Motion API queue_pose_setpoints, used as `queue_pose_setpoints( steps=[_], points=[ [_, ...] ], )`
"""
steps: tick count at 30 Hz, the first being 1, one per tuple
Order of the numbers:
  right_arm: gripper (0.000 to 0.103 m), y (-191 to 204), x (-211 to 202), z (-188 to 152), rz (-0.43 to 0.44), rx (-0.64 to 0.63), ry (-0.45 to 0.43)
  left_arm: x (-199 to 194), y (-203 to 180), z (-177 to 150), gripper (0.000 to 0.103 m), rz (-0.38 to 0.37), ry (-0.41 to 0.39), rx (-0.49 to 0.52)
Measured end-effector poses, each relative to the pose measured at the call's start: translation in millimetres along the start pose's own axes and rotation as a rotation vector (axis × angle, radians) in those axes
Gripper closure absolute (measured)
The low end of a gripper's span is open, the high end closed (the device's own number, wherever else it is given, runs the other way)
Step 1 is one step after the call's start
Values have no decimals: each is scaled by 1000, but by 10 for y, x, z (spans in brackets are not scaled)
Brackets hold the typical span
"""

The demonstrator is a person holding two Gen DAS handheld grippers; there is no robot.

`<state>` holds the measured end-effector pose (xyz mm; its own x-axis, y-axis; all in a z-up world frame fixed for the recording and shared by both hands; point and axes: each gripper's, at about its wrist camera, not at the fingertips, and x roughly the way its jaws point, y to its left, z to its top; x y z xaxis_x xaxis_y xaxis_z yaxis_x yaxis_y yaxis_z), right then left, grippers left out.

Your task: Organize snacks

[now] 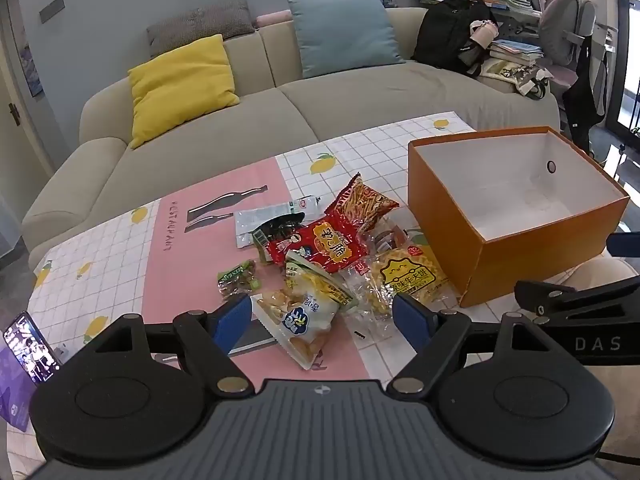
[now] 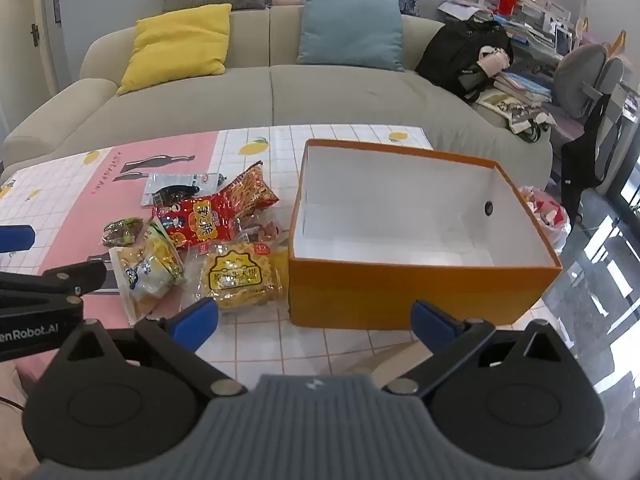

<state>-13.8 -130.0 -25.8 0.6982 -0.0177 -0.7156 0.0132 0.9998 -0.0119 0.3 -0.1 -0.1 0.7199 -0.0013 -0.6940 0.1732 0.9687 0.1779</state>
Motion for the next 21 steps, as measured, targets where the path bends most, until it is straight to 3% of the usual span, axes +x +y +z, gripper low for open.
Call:
queue_pose_setpoints(
  steps=[21],
  points=[
    [3, -5, 35, -9, -10, 3, 26, -31, -17, 0, 13, -29, 4, -7]
  ],
)
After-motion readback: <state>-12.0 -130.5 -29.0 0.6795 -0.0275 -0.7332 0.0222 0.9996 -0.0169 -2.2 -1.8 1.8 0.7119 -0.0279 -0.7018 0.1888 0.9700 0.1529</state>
